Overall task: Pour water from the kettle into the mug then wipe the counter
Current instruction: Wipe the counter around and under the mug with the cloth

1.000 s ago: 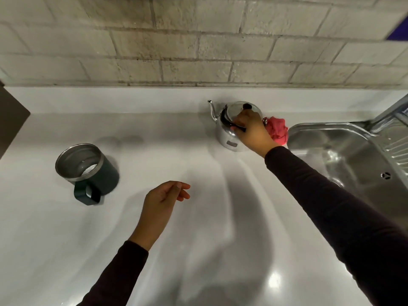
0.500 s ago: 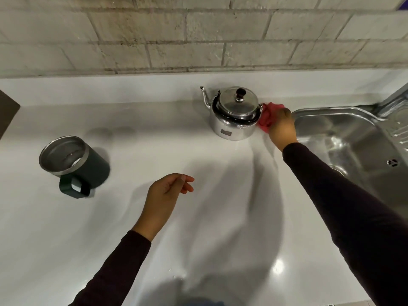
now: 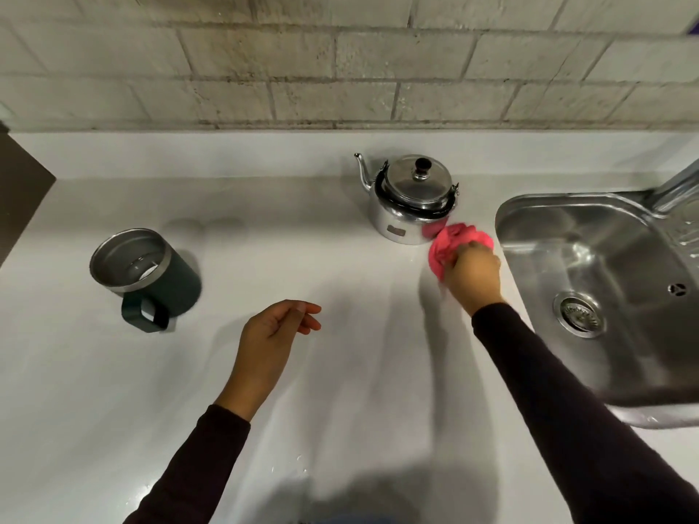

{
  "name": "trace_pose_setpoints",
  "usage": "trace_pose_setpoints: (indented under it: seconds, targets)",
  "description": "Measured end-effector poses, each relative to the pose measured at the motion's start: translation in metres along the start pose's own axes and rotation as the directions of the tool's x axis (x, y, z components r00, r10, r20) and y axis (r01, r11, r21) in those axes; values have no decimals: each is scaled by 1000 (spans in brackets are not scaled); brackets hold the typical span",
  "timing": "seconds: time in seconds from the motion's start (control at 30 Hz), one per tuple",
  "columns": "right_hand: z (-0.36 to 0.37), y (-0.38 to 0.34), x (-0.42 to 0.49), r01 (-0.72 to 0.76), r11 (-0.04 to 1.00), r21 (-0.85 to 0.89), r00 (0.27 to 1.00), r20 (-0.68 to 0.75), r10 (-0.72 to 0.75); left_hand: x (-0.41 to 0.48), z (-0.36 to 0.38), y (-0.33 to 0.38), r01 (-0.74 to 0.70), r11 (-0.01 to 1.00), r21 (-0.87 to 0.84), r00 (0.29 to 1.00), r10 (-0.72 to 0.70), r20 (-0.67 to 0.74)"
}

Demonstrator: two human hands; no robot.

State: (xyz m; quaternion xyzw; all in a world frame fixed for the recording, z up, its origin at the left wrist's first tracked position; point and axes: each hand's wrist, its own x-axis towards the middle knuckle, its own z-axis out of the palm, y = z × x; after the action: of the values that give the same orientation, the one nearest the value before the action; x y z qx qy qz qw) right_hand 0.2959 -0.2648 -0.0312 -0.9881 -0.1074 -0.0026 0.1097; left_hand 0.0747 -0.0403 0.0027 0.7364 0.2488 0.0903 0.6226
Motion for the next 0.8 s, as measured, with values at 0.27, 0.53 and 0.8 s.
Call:
trace_pose_setpoints:
  seconds: [0.27, 0.53, 0.8]
  targets:
    - [22, -75, -105, 119, 966, 230, 990, 44, -133, -18, -53, -3, -54, 998, -23, 992, 51, -116]
    - [18, -167, -129, 74, 705, 705, 981, 74, -177, -26, -113, -12, -73, 996, -53, 964, 57, -260]
    - [12, -227, -146, 209, 675, 708, 943, 38, -331, -26, -159, -30, -32, 991, -128, 909, -24, -416]
